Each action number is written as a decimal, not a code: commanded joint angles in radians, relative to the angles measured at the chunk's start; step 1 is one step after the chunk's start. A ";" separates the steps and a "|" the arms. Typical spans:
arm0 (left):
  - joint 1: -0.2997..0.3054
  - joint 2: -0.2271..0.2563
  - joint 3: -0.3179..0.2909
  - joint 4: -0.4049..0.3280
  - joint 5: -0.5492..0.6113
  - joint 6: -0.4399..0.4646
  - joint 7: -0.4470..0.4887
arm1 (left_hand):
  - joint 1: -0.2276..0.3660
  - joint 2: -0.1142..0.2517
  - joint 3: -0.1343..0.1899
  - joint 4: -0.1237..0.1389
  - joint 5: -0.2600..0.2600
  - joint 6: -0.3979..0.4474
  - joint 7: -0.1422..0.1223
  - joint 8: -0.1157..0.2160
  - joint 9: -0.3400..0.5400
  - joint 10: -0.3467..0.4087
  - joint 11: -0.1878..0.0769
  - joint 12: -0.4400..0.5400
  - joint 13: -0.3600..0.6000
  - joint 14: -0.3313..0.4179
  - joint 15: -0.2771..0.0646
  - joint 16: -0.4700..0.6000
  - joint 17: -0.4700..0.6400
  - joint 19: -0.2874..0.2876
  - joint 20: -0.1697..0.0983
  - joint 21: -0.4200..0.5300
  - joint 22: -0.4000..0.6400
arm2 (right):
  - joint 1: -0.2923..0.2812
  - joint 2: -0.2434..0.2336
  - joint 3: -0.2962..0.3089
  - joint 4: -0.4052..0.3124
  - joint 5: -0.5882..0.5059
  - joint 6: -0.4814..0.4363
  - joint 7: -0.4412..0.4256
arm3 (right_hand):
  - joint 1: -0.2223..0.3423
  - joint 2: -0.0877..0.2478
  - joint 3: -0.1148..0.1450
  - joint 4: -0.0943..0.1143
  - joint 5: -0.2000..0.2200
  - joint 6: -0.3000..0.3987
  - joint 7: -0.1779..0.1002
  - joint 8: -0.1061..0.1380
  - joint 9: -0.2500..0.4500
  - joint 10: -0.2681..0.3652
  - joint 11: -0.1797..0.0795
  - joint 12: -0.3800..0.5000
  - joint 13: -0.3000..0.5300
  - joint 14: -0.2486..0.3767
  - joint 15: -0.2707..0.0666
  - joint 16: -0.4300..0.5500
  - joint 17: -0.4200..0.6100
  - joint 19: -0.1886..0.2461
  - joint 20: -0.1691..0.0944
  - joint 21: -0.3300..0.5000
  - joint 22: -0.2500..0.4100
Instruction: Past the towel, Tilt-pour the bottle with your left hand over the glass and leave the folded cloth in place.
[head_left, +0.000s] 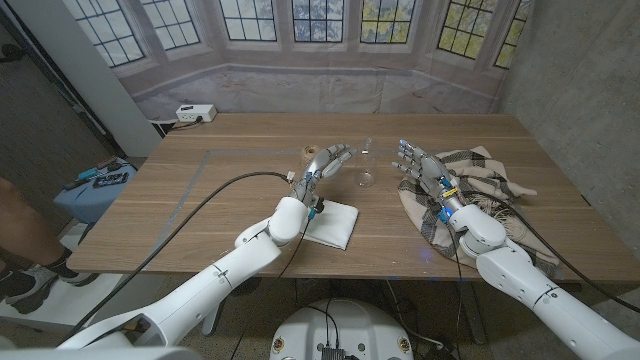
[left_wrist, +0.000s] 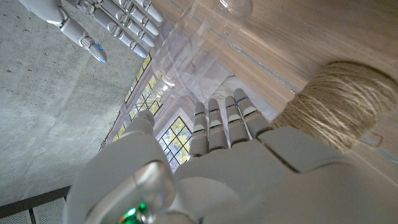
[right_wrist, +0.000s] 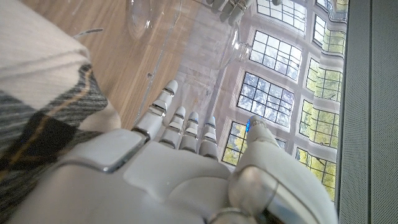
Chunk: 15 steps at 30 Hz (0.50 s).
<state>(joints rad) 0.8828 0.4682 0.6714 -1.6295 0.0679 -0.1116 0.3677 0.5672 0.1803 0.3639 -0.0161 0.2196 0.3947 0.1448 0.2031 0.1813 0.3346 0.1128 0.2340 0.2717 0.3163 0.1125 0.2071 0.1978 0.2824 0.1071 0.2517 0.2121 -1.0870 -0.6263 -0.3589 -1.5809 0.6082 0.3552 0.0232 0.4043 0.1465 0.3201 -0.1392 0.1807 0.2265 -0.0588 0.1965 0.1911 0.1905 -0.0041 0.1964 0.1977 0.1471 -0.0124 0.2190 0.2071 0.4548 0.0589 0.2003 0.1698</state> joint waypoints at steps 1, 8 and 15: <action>0.060 0.025 -0.026 -0.063 -0.040 -0.017 -0.022 | -0.002 0.012 0.009 0.006 0.006 0.004 0.003 -0.002 0.003 0.015 0.000 0.006 0.000 0.011 0.001 0.006 0.005 0.002 -0.006 0.006 0.002 | 0.002 0.005 -0.011 -0.013 -0.017 -0.006 -0.014 | 0.012 0.002 0.002 -0.001 0.007 -0.001 0.008 -0.002 -0.001 0.006 0.000 0.003 0.002 0.004 0.003 0.002 0.001 0.004 0.007 -0.004 0.005; 0.094 0.046 -0.042 -0.102 -0.059 -0.017 -0.035 | -0.005 0.021 0.023 0.013 0.011 0.008 0.008 -0.003 0.003 0.017 0.003 0.005 -0.002 0.014 0.001 0.006 0.005 0.003 -0.002 0.007 0.003 | 0.005 0.009 -0.019 -0.015 -0.025 -0.007 -0.017 | 0.013 0.001 0.003 -0.001 0.007 -0.002 0.014 -0.002 -0.001 0.006 -0.001 0.003 0.002 0.005 0.003 0.002 0.001 0.004 0.005 -0.004 0.005; 0.122 0.049 -0.053 -0.132 -0.082 -0.021 -0.039 | 0.018 0.033 0.085 0.011 0.051 0.015 0.010 -0.006 0.003 0.018 0.009 0.002 -0.008 0.016 0.002 0.003 0.002 0.002 -0.005 0.011 0.004 | 0.006 0.009 -0.022 -0.019 -0.029 -0.011 -0.021 | 0.013 0.001 0.003 -0.001 0.007 -0.003 0.020 -0.002 -0.001 0.006 -0.001 0.003 0.002 0.005 0.002 0.003 0.001 0.002 -0.001 -0.005 0.005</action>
<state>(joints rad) 0.9611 0.5033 0.6363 -1.7136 0.0170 -0.1244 0.3449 0.5718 0.2032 0.4226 -0.0035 0.2519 0.4019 0.1519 0.1992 0.1814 0.3487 0.1162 0.2340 0.2645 0.3235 0.1125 0.2070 0.1977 0.2824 0.1071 0.2557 0.2120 -1.0844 -0.6213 -0.3733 -1.5939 0.5879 0.3486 0.0087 0.4043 0.1465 0.3201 -0.1393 0.1807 0.2198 -0.0444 0.1965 0.1911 0.1905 -0.0041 0.1964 0.1977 0.1471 -0.0124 0.2190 0.2044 0.4548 0.0589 0.1955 0.1698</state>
